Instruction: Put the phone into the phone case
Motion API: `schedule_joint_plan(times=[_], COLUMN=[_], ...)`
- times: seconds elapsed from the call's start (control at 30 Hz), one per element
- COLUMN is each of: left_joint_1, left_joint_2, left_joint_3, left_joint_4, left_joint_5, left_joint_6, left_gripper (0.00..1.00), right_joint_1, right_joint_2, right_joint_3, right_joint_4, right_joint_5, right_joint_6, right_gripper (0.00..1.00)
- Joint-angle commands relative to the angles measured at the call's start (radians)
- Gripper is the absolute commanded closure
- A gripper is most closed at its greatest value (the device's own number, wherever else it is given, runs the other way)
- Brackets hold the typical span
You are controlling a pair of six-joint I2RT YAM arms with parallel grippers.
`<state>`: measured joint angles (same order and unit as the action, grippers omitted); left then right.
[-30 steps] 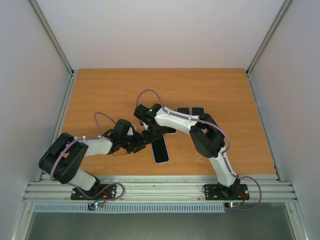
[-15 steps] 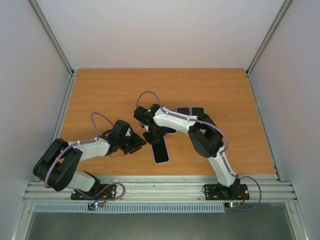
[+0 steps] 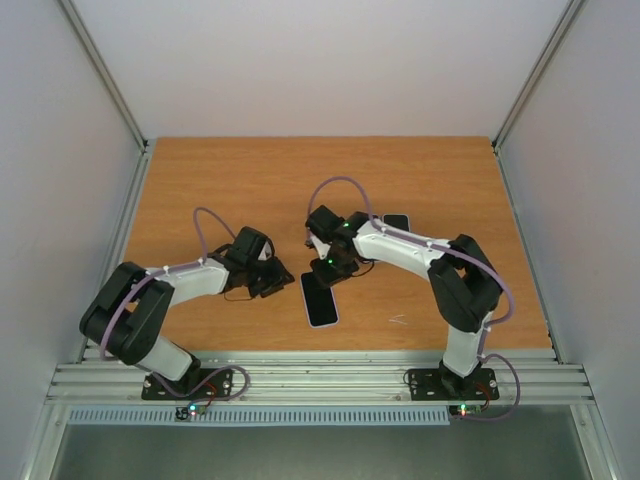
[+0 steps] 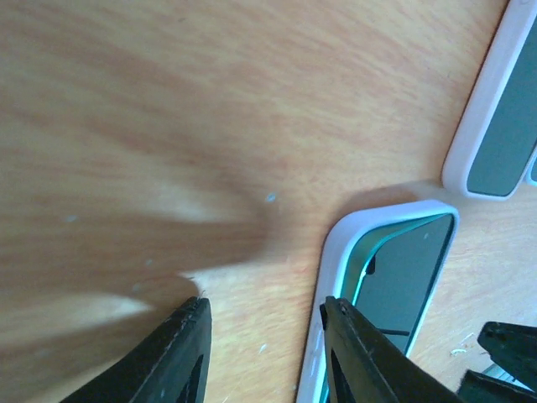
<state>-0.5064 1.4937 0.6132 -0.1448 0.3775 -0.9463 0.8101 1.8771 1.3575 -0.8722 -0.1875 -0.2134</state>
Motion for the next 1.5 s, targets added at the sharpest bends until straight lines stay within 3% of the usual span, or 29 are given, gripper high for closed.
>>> schedule_joint_plan(times=[0.0,0.2,0.43,0.57,0.77,1.1,1.27,1.47], left_joint_1=[-0.001,-0.006,-0.024,-0.045,-0.113,-0.234,-0.264,-0.278], left_joint_2=[0.07,0.147,0.215,0.233,0.26,0.366,0.416,0.445], left_joint_3=[0.062,0.106,0.137,0.151,0.197,0.321,0.358,0.399], left_joint_4=[0.037,0.042,-0.002,-0.074,-0.248,-0.56,-0.633,-0.678], left_joint_5=[0.06,0.09,0.08,0.025,-0.117,-0.407,-0.469,-0.512], left_joint_6=[0.051,0.065,0.078,0.092,0.119,0.16,0.156,0.156], left_gripper=[0.61,0.63,0.78,0.89,0.95,0.95,0.93,0.77], right_joint_1=[-0.057,-0.109,-0.121,-0.122,-0.122,-0.122,-0.13,-0.143], right_joint_2=[-0.078,-0.103,-0.078,-0.071,-0.065,-0.079,-0.102,-0.153], right_joint_3=[-0.11,-0.214,-0.248,-0.258,-0.271,-0.298,-0.327,-0.36], right_joint_4=[0.127,0.206,0.246,0.255,0.265,0.293,0.321,0.33], right_joint_5=[-0.104,-0.182,-0.187,-0.189,-0.181,-0.177,-0.179,-0.158], right_joint_6=[0.028,0.061,0.076,0.08,0.079,0.078,0.085,0.081], right_gripper=[0.72,0.69,0.69,0.7,0.7,0.7,0.7,0.7])
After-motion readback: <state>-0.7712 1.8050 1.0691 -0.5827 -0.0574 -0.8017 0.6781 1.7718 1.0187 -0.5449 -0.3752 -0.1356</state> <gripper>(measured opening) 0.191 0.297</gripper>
